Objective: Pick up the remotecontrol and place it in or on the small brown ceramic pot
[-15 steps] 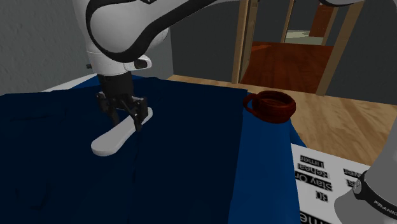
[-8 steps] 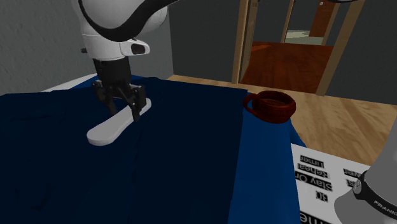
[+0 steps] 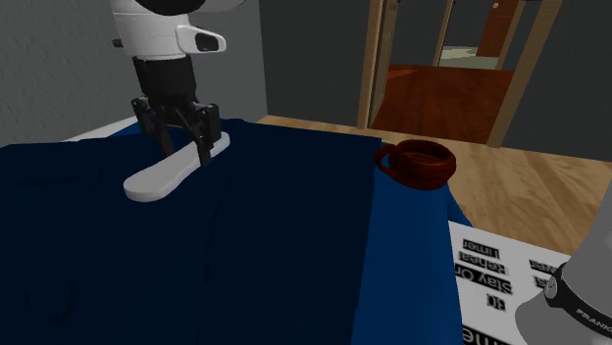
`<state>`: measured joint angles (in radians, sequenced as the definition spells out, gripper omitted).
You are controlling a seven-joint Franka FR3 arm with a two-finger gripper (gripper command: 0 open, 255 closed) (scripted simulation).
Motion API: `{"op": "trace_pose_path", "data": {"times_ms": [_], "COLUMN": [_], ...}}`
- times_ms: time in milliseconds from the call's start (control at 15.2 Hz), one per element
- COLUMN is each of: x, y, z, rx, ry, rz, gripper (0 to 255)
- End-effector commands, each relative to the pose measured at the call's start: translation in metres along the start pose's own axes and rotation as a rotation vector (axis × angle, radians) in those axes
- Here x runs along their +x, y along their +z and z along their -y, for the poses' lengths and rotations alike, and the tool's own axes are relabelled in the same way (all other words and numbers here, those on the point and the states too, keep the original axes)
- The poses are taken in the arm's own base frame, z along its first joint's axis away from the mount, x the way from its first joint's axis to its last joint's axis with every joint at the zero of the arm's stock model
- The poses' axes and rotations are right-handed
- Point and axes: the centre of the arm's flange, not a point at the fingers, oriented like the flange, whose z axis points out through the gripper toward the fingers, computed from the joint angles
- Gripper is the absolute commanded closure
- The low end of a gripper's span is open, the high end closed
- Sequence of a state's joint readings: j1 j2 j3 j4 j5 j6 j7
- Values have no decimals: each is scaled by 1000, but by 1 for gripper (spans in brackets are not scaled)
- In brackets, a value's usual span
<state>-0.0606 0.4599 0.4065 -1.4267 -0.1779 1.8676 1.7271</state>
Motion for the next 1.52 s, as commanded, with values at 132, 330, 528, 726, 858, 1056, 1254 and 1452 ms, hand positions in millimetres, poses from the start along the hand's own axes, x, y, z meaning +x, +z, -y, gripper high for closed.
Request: {"op": "trace_pose_path", "data": {"times_ms": [132, 330, 528, 726, 858, 1056, 1254, 1452], "x": [-1, -1, -1, 13, 27, 48, 69, 91], "y": [-21, -37, -53, -55, -56, -58, -59, -61], "z": [0, 0, 0, -22, -44, -78, -111, -145], "rx": [0, 0, 0, 0, 0, 0, 0, 0], "ry": [0, 0, 0, 0, 0, 0, 0, 0], "rz": [0, 0, 0, 0, 0, 0, 0, 0], "gripper": [255, 255, 255, 255, 255, 255, 255, 255]}}
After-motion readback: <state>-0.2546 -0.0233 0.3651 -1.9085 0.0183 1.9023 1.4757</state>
